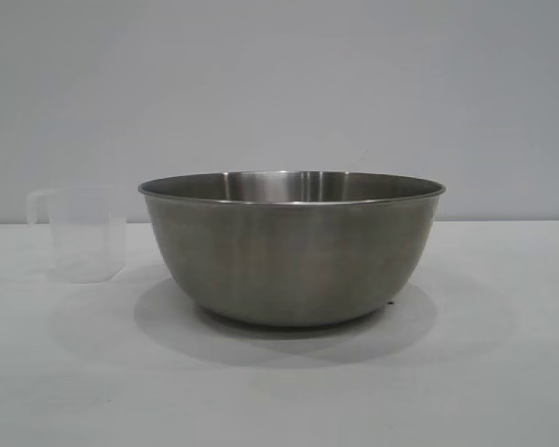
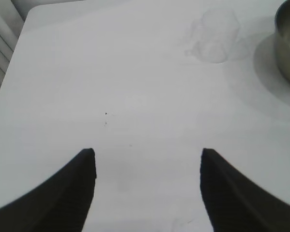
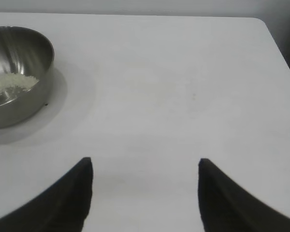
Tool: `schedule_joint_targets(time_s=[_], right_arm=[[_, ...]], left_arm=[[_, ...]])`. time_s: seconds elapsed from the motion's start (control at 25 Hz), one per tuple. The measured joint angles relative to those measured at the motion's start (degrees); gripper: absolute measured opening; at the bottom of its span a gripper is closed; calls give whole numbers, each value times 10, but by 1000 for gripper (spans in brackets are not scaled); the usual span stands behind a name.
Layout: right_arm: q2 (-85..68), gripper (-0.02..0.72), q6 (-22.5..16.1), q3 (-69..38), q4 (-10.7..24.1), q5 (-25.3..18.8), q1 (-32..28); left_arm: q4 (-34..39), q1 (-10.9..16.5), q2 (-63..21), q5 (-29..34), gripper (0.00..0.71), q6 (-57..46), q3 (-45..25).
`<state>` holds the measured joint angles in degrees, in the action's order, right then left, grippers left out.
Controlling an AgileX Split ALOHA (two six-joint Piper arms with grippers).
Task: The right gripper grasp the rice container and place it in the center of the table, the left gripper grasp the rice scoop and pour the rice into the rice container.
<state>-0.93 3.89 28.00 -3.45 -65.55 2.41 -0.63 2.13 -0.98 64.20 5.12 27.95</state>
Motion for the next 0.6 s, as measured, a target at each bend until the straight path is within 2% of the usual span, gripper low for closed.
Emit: schedule_joint_targets(time_s=[0.2, 0.6], right_arm=[[0, 442, 0, 0, 0, 0, 17], [0, 442, 0, 0, 0, 0, 18]], left_arm=[[0, 9, 0, 0, 400, 0, 0], [0, 9, 0, 0, 400, 0, 0]])
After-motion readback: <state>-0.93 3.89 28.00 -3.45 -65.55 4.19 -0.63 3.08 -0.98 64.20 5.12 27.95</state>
